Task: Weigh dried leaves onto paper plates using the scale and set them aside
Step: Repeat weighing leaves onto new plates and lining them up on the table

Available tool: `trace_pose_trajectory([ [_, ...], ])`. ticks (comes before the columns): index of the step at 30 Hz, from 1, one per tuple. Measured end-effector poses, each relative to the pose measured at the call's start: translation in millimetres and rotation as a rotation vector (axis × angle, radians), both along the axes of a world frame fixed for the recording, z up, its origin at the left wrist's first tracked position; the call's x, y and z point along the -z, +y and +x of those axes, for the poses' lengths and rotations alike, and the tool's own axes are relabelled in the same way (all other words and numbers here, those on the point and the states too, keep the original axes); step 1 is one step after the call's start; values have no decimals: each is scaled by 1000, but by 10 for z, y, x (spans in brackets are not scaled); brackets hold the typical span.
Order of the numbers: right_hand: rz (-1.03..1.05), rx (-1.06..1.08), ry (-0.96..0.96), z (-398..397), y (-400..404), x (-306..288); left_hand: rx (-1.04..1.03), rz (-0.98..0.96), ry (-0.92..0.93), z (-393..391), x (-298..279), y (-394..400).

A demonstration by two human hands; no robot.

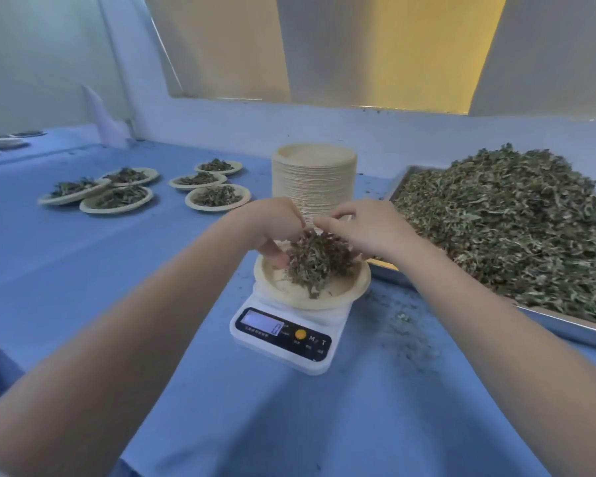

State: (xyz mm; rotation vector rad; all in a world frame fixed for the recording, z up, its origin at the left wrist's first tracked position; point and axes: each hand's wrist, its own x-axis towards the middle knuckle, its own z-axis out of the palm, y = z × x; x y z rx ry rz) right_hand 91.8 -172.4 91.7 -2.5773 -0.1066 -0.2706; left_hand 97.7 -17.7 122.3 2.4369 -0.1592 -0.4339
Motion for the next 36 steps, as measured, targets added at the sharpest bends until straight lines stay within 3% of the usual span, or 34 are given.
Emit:
trace_pose_trajectory([
  [15, 116, -22, -86, 3, 67, 122, -54, -278, -123, 52, 144, 45],
  [24, 168, -50, -122, 79, 18, 243, -70, -275, -149, 148, 223, 119],
  [30, 76, -110, -11, 115, 9, 272, -90, -300, -166, 206, 270, 132],
  [36, -270, -178, 71, 78, 159, 239, -97, -344, -178, 212, 279, 82],
])
